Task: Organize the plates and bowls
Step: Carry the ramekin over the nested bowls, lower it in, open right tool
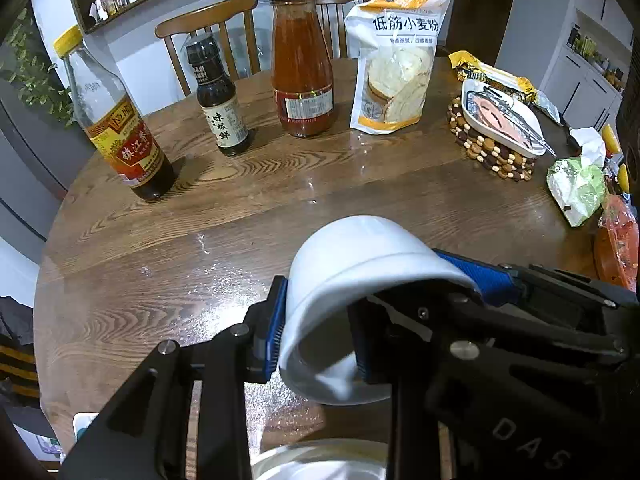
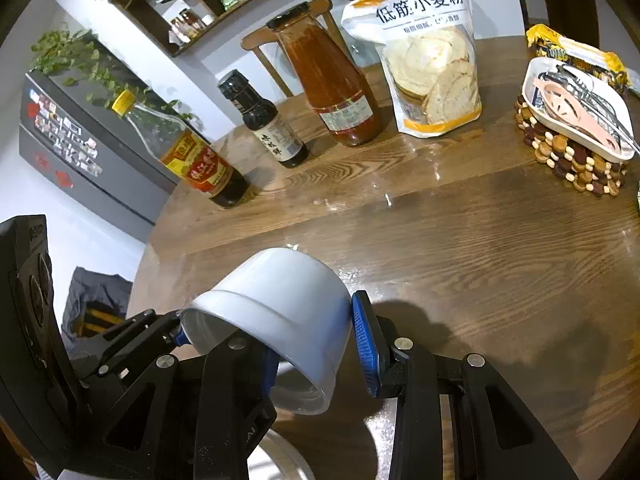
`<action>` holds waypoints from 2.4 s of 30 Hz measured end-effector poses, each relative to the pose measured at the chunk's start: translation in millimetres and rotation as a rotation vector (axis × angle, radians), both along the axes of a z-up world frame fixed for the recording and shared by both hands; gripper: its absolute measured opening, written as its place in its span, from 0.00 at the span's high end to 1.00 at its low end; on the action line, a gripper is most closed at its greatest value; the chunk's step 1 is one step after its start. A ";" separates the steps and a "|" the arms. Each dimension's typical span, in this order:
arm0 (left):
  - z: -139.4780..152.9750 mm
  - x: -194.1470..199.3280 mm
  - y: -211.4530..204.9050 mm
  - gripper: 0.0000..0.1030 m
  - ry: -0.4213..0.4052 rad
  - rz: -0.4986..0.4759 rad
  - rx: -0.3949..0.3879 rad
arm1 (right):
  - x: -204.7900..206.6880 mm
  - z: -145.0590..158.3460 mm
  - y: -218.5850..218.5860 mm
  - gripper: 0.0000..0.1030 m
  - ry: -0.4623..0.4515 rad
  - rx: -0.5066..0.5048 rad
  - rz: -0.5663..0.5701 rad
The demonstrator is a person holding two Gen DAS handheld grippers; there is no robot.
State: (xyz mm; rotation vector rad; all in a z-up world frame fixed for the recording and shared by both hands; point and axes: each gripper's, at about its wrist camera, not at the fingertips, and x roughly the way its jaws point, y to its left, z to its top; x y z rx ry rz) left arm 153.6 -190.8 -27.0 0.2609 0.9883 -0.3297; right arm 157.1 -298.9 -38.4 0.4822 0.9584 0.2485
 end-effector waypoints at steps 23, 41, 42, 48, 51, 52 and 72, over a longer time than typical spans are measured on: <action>41.4 -62.7 13.0 0.72 -0.116 0.001 -0.013 | -61.7 41.7 13.9 0.65 -0.093 -0.018 0.005; 21.7 -123.1 33.9 0.72 -0.055 0.022 0.024 | -115.6 20.2 38.6 0.65 -0.002 -0.018 0.065; 18.2 -125.5 35.4 0.72 -0.046 0.026 0.026 | -117.1 14.6 41.1 0.65 0.014 -0.016 0.072; -10.1 -129.0 46.9 0.72 0.045 0.062 0.030 | -115.7 -11.8 54.9 0.65 0.111 -0.010 0.107; -22.0 -125.1 48.8 0.72 0.100 0.067 0.038 | -111.9 -24.6 58.3 0.65 0.165 -0.005 0.117; -25.0 -124.4 48.9 0.72 0.115 0.068 0.041 | -110.8 -28.5 58.9 0.65 0.183 -0.001 0.118; -9.4 -107.5 68.6 0.70 0.121 0.087 -0.045 | -99.6 -16.0 46.8 0.65 0.170 0.023 0.093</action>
